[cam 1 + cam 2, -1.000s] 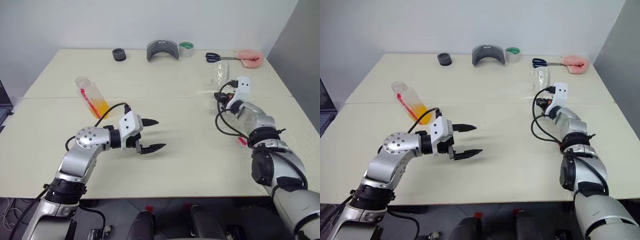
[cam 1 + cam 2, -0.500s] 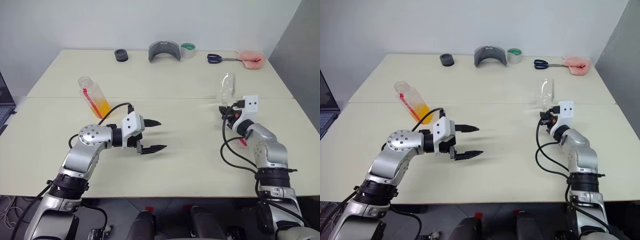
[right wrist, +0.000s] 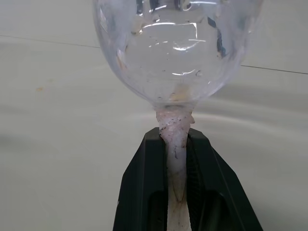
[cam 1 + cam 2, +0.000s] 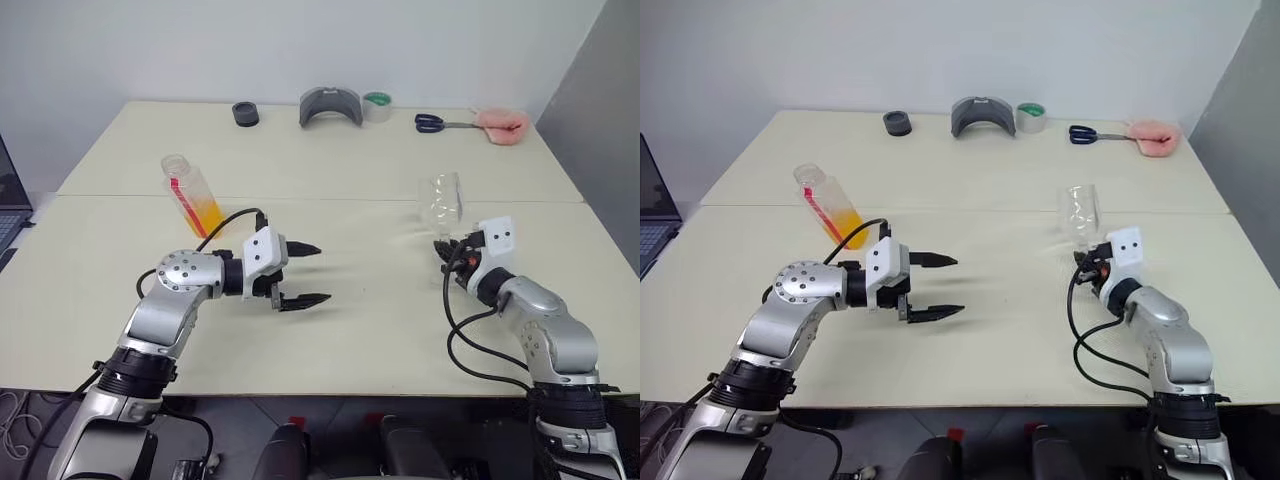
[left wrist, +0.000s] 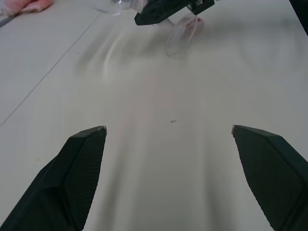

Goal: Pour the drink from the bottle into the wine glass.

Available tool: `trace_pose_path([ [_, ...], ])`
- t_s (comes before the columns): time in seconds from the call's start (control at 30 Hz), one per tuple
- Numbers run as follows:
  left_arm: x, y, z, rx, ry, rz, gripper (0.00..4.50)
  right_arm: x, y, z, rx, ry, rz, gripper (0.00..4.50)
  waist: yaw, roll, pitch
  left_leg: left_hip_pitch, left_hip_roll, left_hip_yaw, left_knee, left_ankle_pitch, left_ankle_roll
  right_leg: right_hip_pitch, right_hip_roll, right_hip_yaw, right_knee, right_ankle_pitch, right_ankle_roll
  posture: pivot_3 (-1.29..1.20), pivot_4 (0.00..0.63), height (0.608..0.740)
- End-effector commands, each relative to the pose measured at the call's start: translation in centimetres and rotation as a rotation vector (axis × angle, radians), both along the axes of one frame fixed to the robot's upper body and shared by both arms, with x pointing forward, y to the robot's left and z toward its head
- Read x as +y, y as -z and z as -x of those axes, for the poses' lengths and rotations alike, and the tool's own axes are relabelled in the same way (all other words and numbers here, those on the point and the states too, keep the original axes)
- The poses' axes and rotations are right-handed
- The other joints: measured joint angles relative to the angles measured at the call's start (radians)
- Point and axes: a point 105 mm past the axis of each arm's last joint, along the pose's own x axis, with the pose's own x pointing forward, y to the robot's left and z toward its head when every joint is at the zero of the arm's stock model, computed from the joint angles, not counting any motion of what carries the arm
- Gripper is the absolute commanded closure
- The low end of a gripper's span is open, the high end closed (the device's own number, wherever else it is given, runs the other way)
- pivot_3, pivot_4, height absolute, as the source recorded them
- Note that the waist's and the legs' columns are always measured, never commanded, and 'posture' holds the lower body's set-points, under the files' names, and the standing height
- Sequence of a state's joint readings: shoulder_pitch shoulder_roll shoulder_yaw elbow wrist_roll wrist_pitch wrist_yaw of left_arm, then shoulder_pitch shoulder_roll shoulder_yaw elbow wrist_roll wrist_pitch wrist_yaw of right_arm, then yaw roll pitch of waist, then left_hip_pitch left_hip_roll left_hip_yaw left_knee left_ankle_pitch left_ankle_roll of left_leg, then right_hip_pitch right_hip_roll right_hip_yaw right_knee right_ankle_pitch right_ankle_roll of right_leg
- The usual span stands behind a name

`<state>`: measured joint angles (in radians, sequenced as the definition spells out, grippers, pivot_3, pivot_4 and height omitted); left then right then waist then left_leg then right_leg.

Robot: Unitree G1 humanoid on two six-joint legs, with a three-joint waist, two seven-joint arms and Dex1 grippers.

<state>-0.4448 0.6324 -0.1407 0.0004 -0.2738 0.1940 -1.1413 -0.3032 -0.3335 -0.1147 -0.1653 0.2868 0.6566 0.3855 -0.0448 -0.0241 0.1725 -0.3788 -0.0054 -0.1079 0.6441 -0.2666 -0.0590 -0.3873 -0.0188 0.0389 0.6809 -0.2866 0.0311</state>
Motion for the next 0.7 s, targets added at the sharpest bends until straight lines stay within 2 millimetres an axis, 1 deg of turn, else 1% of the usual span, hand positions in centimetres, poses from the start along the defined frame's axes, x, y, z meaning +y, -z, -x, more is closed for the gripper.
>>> trace_pose_path([
  [0.03,0.2,-2.1,-0.3,-0.04,-0.033,0.062,0.0,1.6,0.7,-0.9,0.019,-0.022,-0.022,4.32,-0.004,0.0,0.0,0.0,0.0,0.0,0.0,0.0,0.0,0.0,0.0,0.0,0.0,0.0,0.0,0.0,0.15,0.74],
  [0.2,1.7,-3.5,-0.9,-0.023,-0.158,0.144,0.0,4.8,-4.1,-3.5,-0.146,-0.07,-0.08,4.32,-0.031,0.002,0.002,0.001,0.003,0.002,0.0,0.0,0.0,-0.002,0.003,0.002,0.002,0.0,0.0,0.0,0.15,0.74],
  [0.27,2.4,-3.9,-0.9,-0.021,-0.209,0.166,0.0,6.5,-5.5,-4.4,-0.186,-0.094,-0.119,4.32,-0.038,0.005,0.004,0.0,0.004,0.002,-0.001,0.0,0.0,-0.003,0.004,0.002,0.002,0.0,0.0,0.0,0.15,0.74],
  [0.3,2.7,-4.1,-0.9,-0.022,-0.232,0.175,0.0,7.6,-5.8,-4.8,-0.201,-0.109,-0.128,4.32,-0.038,0.005,0.004,0.0,0.004,0.002,-0.001,0.0,0.0,-0.003,0.004,0.002,0.002,0.0,0.0,0.0,0.15,0.74],
  [0.37,3.2,-4.4,-0.8,-0.025,-0.268,0.186,0.0,9.4,-6.1,-5.4,-0.224,-0.134,-0.148,4.32,-0.039,0.006,0.004,-0.001,0.004,0.001,-0.001,0.0,0.0,-0.004,0.004,0.002,0.002,0.0,0.0,0.0,0.15,0.74],
  [0.43,3.7,-4.6,-0.7,-0.032,-0.306,0.189,0.0,11.7,-6.1,-6.1,-0.249,-0.159,-0.165,4.32,-0.038,0.006,0.004,-0.001,0.002,0.001,-0.001,0.0,0.0,-0.004,0.002,0.002,0.002,0.0,0.0,0.0,0.15,0.74],
  [0.53,4.2,-4.8,-0.6,-0.039,-0.341,0.19,0.0,14.4,-5.4,-7.1,-0.268,-0.174,-0.167,4.32,-0.038,0.006,0.005,-0.001,0.0,0.002,0.0,0.0,0.0,-0.004,0.0,0.002,0.002,0.0,0.0,0.0,0.15,0.74],
  [0.6,4.2,-4.8,-0.5,-0.039,-0.35,0.187,0.0,15.5,-4.7,-7.5,-0.267,-0.171,-0.168,4.32,-0.036,0.006,0.005,-0.001,0.0,0.002,0.0,0.0,0.0,-0.004,0.0,0.002,0.002,0.0,0.0,0.0,0.15,0.74],
  [0.7,4.2,-4.8,-0.3,-0.037,-0.355,0.181,0.0,16.0,-3.5,-7.8,-0.271,-0.157,-0.156,4.32,-0.029,0.006,0.005,-0.002,0.0,0.001,0.0,0.0,0.0,-0.004,-0.001,0.001,0.001,0.0,0.0,0.0,0.15,0.74],
])
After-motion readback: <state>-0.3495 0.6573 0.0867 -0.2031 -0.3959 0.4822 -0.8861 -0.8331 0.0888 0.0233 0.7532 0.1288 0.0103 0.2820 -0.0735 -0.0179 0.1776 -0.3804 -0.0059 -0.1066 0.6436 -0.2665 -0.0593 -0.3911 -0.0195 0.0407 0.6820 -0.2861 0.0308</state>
